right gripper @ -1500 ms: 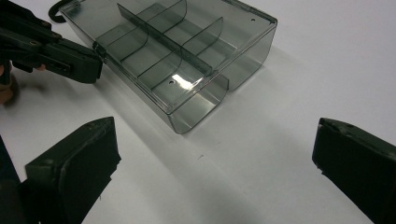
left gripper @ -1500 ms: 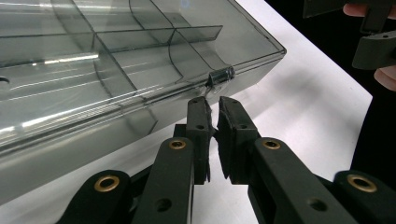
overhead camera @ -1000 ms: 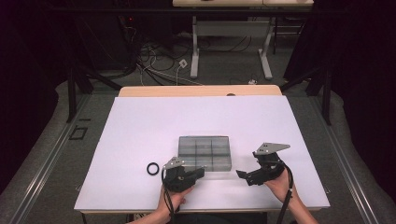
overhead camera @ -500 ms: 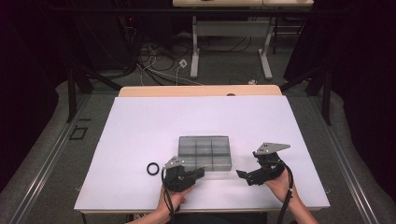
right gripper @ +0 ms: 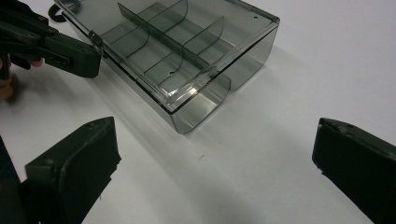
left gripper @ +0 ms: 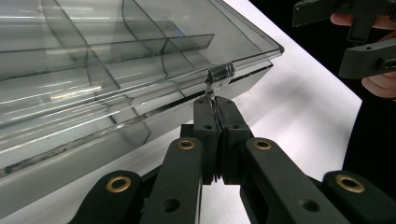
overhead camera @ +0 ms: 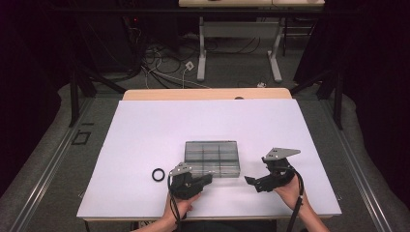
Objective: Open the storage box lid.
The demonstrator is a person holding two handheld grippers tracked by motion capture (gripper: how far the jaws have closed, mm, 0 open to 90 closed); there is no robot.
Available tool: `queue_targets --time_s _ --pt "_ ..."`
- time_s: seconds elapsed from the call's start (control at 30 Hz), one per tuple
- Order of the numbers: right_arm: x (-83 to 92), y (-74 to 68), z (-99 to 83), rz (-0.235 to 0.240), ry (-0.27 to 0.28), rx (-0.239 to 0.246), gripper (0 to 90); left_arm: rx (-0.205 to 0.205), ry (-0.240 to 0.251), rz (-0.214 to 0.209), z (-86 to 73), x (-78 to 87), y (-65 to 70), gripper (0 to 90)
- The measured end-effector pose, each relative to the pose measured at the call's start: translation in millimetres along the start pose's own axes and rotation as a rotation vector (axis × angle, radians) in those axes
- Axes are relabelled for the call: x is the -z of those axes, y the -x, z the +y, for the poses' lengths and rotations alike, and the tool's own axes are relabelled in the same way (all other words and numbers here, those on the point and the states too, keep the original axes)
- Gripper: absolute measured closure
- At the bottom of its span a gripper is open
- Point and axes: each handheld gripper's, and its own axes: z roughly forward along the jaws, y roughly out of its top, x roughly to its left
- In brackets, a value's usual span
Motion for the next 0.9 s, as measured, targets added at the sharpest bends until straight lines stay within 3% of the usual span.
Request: queue_targets --time_s 0.4,0.9 --pt "-0.5 0.3 -0.2 -0.001 -0.001 0.003 0.0 0.004 0.010 -0.015 3.8 2.7 -0.7 85.0" --pt "-3.3 -1.7 2.4 -0.002 -0.006 0.014 0.6 -0.019 0.044 -0.028 11.5 5.8 -0.2 84.8"
